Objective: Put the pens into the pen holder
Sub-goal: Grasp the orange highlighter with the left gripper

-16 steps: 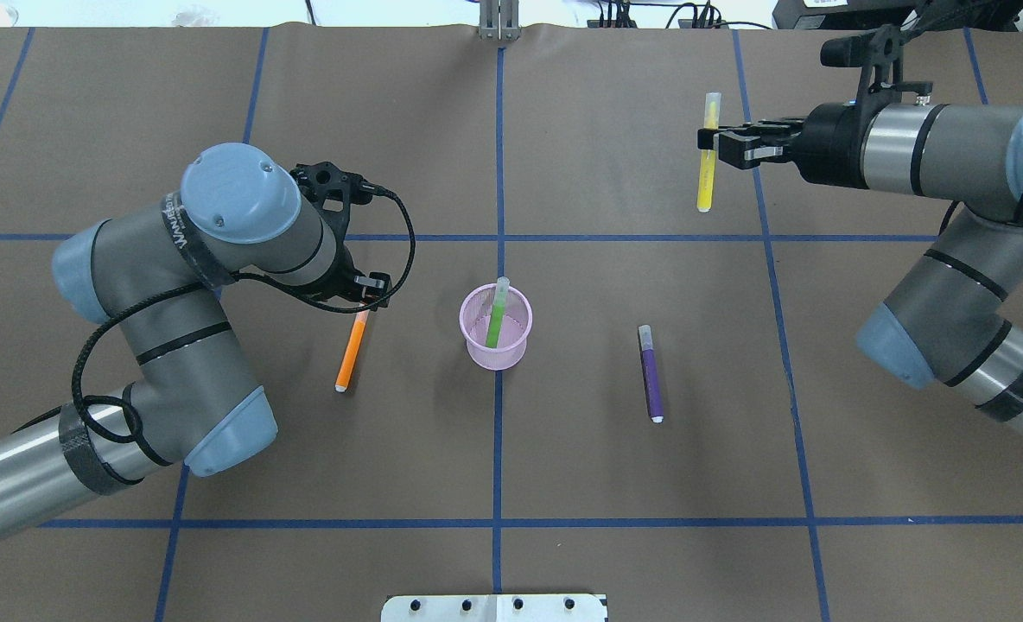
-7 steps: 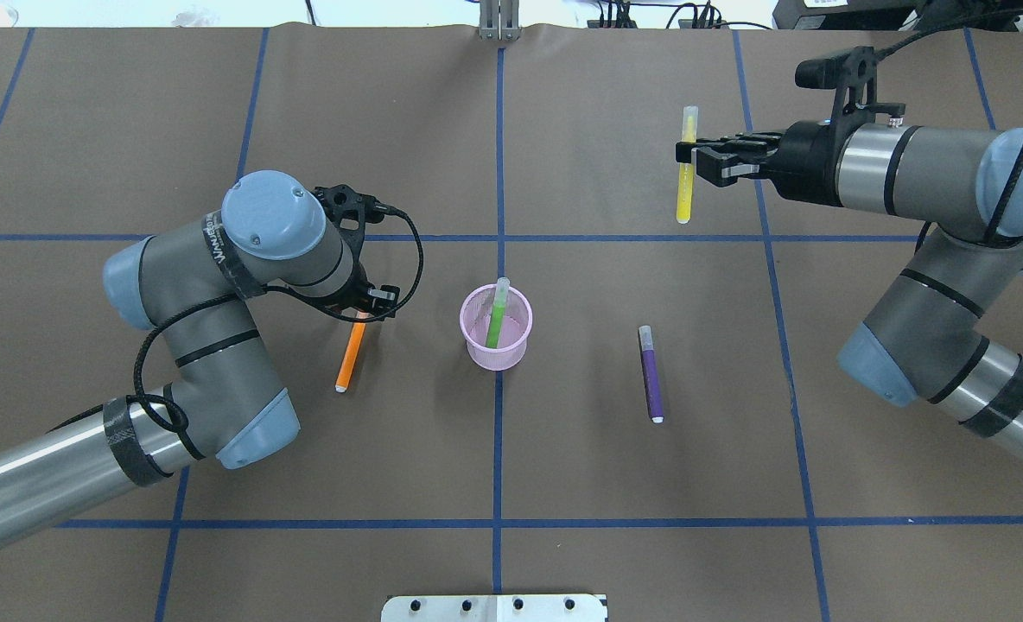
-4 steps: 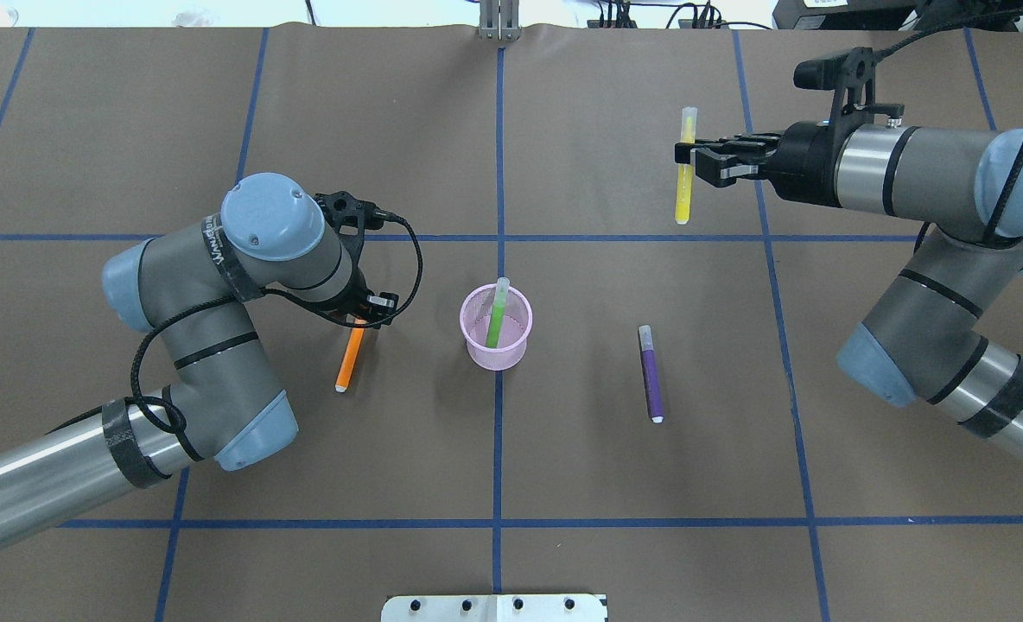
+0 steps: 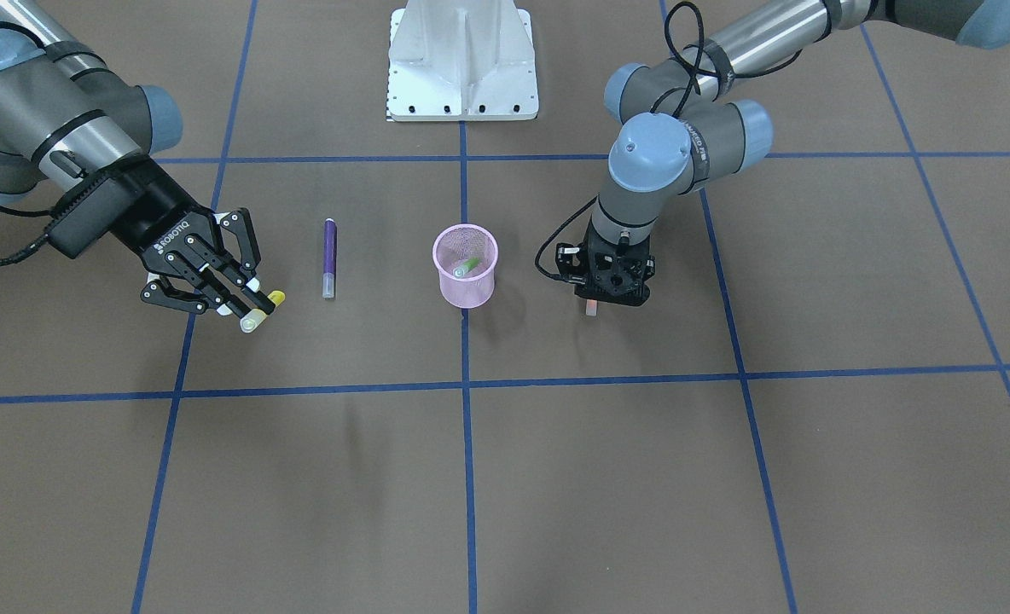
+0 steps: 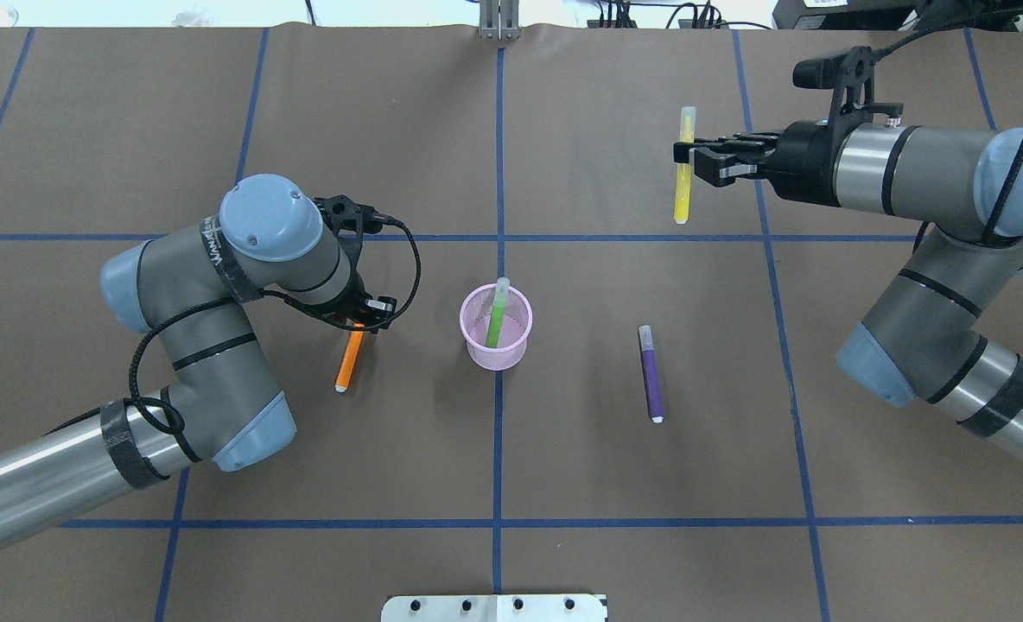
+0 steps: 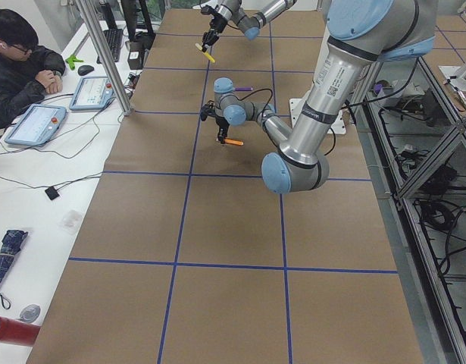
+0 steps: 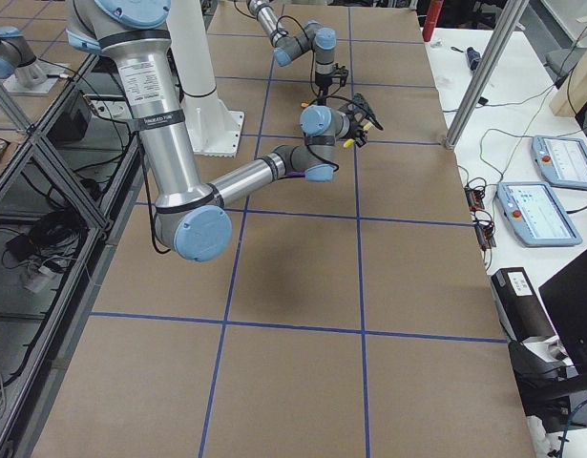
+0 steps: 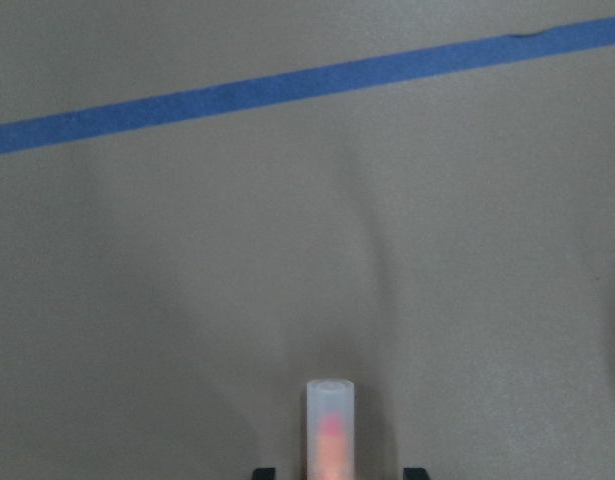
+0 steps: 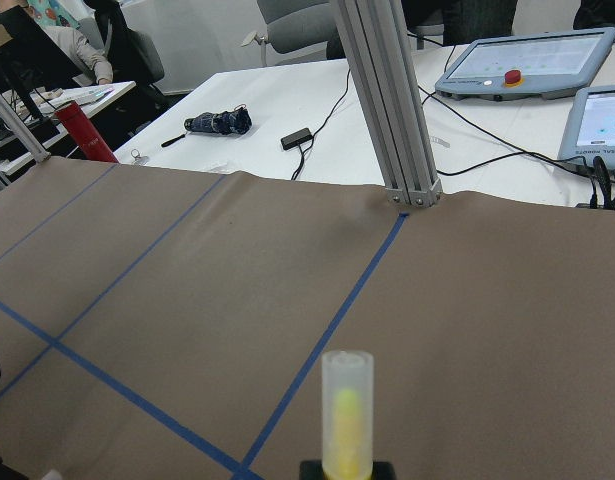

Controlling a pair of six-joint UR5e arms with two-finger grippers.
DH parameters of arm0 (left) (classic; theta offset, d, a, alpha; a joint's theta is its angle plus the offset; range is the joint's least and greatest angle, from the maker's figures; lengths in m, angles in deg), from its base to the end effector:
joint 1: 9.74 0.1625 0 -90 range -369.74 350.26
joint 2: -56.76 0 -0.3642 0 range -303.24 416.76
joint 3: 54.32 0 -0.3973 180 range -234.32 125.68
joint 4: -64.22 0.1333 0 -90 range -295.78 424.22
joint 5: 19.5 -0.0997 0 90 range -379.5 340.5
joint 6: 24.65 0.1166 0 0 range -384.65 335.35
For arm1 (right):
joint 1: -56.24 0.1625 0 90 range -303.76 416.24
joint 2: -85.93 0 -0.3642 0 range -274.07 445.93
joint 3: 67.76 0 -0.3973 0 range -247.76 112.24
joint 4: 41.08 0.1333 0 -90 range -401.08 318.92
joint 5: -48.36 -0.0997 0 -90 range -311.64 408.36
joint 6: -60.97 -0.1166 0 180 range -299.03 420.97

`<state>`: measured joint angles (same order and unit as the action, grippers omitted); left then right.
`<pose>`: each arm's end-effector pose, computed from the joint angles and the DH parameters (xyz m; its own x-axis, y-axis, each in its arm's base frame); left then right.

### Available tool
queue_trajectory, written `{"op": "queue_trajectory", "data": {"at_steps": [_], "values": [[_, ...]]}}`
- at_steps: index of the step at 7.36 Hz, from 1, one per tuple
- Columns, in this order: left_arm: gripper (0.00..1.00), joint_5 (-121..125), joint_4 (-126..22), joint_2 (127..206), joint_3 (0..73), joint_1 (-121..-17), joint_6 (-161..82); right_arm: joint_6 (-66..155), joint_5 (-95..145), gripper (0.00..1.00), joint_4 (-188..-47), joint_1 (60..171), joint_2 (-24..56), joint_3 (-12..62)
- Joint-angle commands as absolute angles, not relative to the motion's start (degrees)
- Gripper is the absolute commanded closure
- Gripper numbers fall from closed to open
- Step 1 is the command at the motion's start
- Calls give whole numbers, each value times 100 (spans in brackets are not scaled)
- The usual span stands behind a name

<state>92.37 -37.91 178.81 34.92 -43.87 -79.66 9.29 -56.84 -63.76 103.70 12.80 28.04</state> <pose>0.5121 -0.4557 0.2749 0.6696 0.1890 -0.7183 -0.0918 0.9807 0.1725 -0.3197 -0.5004 0.2582 0.3311 -0.5242 0.7846 -0.4187 0.6635 0.6200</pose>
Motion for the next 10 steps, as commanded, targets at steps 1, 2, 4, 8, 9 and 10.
{"op": "queue_trajectory", "data": {"at_steps": [1, 2, 4, 8, 9, 10], "values": [[52, 9239, -3790, 17875, 3489, -4384, -7958, 929, -5684, 100, -6376, 10370, 1272, 2804], [54, 9239, -3790, 17875, 3480, -4384, -7958, 929, -5684, 100, -6376, 10370, 1289, 2804], [55, 9239, -3790, 17875, 3463, -4384, -7958, 912, -5684, 100, -6376, 10370, 1272, 2813], [86, 9247, -3782, 17884, 3480, -4331, -7976, 903, -5684, 100, -6376, 10370, 1272, 2813], [100, 9247, -3782, 17875, 3498, -4331, -7993, 903, -5684, 100, -6376, 10379, 1272, 2813], [100, 9369, -3764, 17866, 3533, -4331, -8019, 911, -5684, 100, -6376, 10379, 1272, 2813]]}}
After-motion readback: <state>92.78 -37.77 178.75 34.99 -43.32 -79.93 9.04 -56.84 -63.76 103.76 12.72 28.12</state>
